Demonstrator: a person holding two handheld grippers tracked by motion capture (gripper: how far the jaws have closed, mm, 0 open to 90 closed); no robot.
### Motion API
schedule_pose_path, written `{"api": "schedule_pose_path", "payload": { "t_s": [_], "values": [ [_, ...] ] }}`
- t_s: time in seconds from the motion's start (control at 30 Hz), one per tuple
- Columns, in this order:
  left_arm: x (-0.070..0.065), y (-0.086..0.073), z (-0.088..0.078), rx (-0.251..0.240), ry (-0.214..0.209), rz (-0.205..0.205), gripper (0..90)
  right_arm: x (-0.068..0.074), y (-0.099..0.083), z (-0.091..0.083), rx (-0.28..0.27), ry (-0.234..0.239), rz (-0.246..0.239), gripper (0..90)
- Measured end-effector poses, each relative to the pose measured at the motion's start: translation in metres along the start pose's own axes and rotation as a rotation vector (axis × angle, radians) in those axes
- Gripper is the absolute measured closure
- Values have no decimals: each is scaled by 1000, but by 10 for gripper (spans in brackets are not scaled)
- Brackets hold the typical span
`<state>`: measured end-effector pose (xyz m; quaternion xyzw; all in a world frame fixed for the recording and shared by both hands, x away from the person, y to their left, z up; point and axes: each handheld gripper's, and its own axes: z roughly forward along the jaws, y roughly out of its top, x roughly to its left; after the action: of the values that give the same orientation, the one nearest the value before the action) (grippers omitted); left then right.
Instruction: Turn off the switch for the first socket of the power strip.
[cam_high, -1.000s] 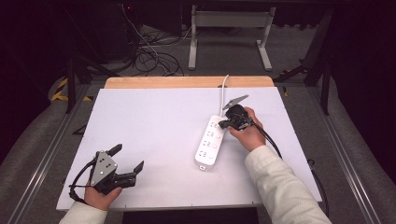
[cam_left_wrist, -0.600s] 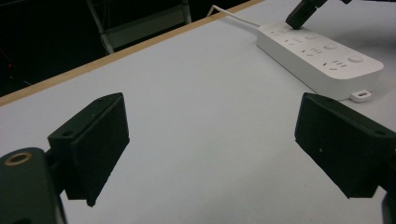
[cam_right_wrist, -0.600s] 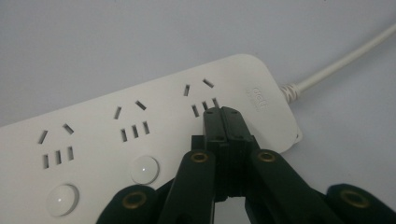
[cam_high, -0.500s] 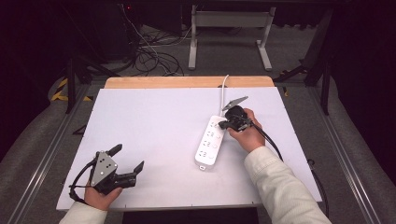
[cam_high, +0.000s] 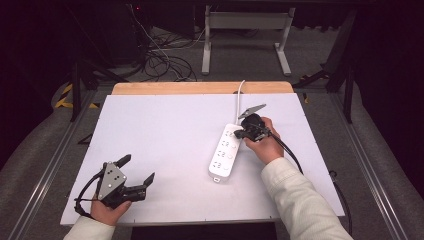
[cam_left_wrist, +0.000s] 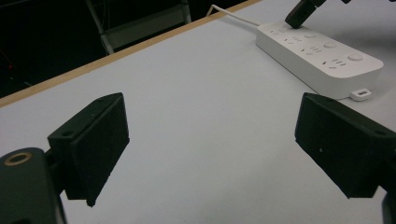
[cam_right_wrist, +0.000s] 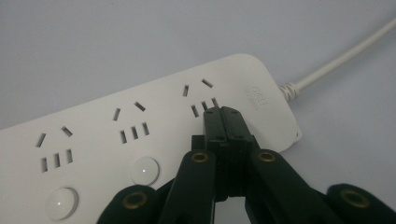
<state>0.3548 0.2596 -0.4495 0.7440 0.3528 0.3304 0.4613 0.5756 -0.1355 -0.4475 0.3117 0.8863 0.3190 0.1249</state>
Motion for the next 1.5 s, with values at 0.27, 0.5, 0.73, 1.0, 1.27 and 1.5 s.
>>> {"api": "schedule_pose_path", "payload": {
  "t_s": [0.27,0.5,0.73,1.0,1.27,1.5],
  "values": [
    [0,0,0,0,1,1,105,1,-3,1,-15,-7,15,900],
    [1,0,1,2,6,6,104,1,1,-2,-10,-14,38,900],
    [1,0,1,4,4,0,104,1,3,-14,-86,-7,46,900],
    [1,0,1,4,9,1,104,6,8,-27,-118,-1,19,900],
    [1,0,2,3,7,-1,104,9,10,-38,-155,3,10,900],
    [1,0,1,4,10,4,104,12,10,-47,-190,11,-1,900]
  ]
}}
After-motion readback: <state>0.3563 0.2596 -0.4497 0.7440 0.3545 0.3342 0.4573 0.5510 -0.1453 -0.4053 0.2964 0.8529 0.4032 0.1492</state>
